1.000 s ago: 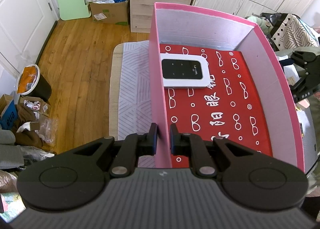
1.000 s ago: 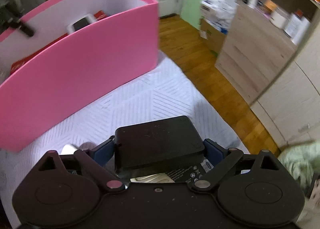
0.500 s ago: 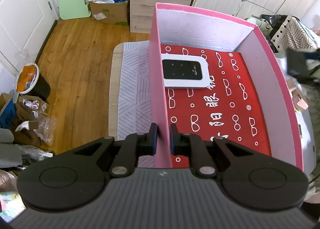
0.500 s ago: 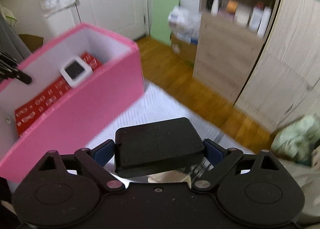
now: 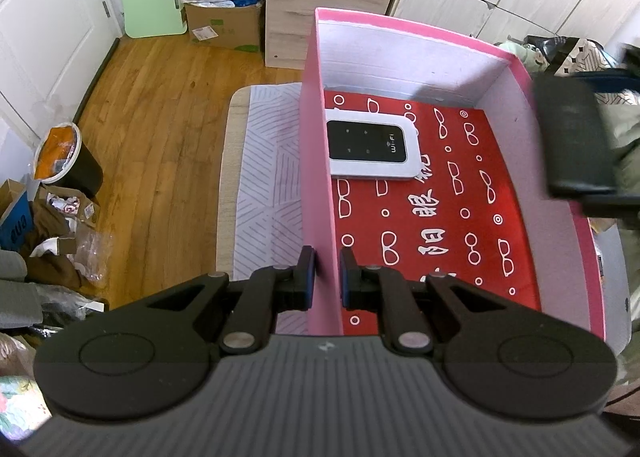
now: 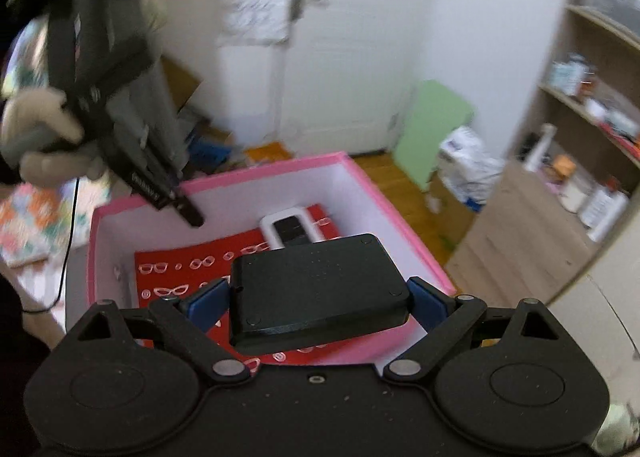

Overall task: Organize rigid objects
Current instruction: 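Lower the power bank into the box beside the router, release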

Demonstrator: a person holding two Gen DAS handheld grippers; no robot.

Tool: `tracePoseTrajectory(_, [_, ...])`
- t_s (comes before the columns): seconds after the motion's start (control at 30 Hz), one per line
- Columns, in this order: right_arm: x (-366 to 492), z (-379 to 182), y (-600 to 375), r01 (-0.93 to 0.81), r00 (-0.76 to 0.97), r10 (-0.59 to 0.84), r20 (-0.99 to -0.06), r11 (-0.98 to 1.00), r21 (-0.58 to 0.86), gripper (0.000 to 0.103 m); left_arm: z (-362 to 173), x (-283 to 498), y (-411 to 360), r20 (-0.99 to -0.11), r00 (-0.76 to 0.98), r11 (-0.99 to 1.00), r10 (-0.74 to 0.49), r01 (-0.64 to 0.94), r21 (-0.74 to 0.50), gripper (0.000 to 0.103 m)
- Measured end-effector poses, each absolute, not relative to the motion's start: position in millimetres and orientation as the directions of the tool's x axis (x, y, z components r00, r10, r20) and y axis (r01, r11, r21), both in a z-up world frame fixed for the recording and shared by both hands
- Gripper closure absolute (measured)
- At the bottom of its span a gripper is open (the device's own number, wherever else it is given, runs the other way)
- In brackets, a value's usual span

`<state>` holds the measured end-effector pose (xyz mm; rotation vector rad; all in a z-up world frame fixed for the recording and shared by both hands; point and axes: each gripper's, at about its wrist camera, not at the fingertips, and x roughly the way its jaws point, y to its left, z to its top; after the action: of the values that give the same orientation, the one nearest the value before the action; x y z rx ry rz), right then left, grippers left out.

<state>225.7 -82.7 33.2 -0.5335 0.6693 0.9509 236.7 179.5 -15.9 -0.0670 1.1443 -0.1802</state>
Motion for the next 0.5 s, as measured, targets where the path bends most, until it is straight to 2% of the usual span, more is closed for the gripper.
tracePoseTrajectory(0.23, [274,-16,-23,-0.912,0.319,0.415,-0.852,0.380,-0.157,0.007,-16,237,178,-0.900,0.401,0.984,-0.174,0.107,-0.143,0.091])
tracePoseTrajectory(0.5, [289,-47,0,-0.939,0.276,0.269,-0.923,0.280,-0.199,0.006,-16,236,181,-0.896,0.402,0.981,-0.190,0.109,-0.159,0.091])
